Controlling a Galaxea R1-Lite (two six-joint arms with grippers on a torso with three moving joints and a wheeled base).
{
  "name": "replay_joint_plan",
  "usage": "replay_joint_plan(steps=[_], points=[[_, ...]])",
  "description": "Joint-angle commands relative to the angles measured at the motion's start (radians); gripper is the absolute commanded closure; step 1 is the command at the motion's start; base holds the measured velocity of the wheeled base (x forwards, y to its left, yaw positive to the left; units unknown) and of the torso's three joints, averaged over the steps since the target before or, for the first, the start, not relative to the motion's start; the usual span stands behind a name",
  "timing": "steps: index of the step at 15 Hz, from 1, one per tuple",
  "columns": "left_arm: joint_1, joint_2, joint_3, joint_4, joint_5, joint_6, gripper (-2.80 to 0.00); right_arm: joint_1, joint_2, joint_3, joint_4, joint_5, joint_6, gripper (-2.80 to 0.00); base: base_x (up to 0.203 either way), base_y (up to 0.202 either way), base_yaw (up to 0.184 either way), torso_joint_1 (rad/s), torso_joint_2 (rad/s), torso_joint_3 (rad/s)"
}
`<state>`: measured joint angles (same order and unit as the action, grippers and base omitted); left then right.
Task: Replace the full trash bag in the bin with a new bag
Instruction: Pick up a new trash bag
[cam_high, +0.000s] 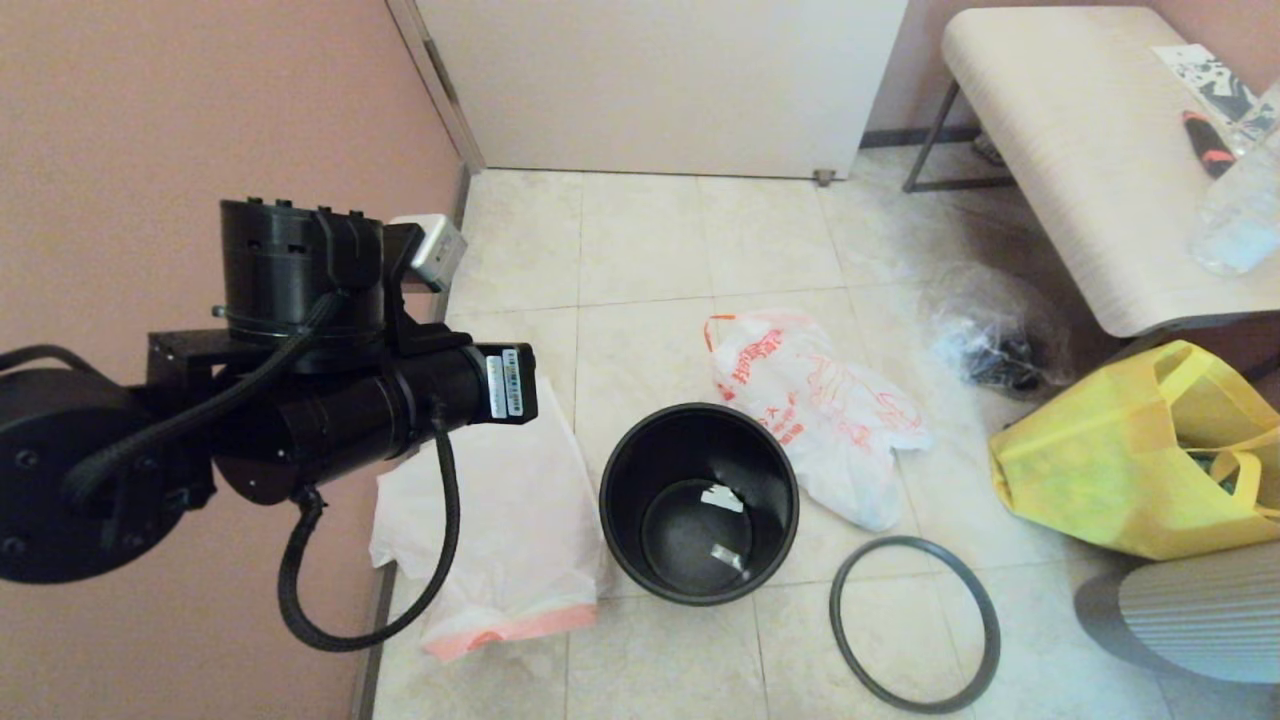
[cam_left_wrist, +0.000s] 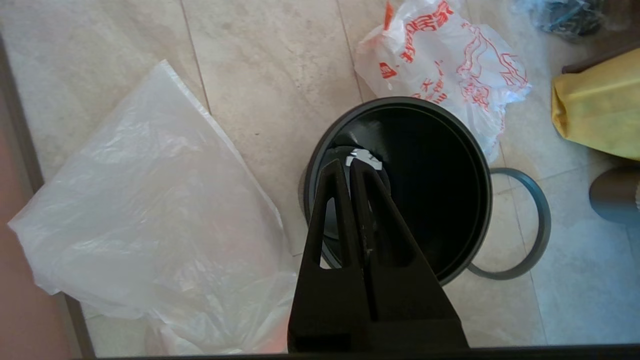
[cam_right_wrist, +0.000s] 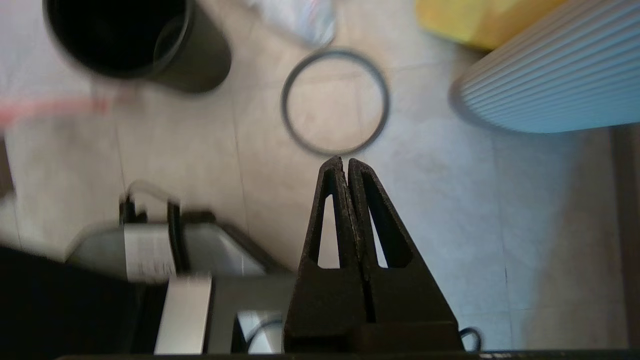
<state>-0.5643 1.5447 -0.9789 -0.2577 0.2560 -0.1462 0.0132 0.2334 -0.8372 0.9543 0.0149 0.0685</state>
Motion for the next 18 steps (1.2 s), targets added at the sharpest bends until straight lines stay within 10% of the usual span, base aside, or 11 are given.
replay_joint_plan(steps=[1, 10, 18], points=[[0.000, -0.004, 0.000, -0.003, 0.002, -0.001, 0.00, -0.023, -0.077, 0.057, -0.019, 0.049, -0.022, 0.00, 0.000, 0.000, 0.000, 0.000, 0.00, 0.000], [0.007, 0.011, -0.015, -0.031, 0.003, -0.010, 0.00, -0.021, -0.233, 0.802, -0.964, 0.086, -0.183, 0.00, 0.000, 0.000, 0.000, 0.000, 0.00, 0.000], [0.066, 0.092, -0.023, -0.029, 0.003, -0.007, 0.00, -0.021, -0.233, 0.836, -0.954, -0.021, -0.058, 0.00, 0.000, 0.000, 0.000, 0.000, 0.00, 0.000]])
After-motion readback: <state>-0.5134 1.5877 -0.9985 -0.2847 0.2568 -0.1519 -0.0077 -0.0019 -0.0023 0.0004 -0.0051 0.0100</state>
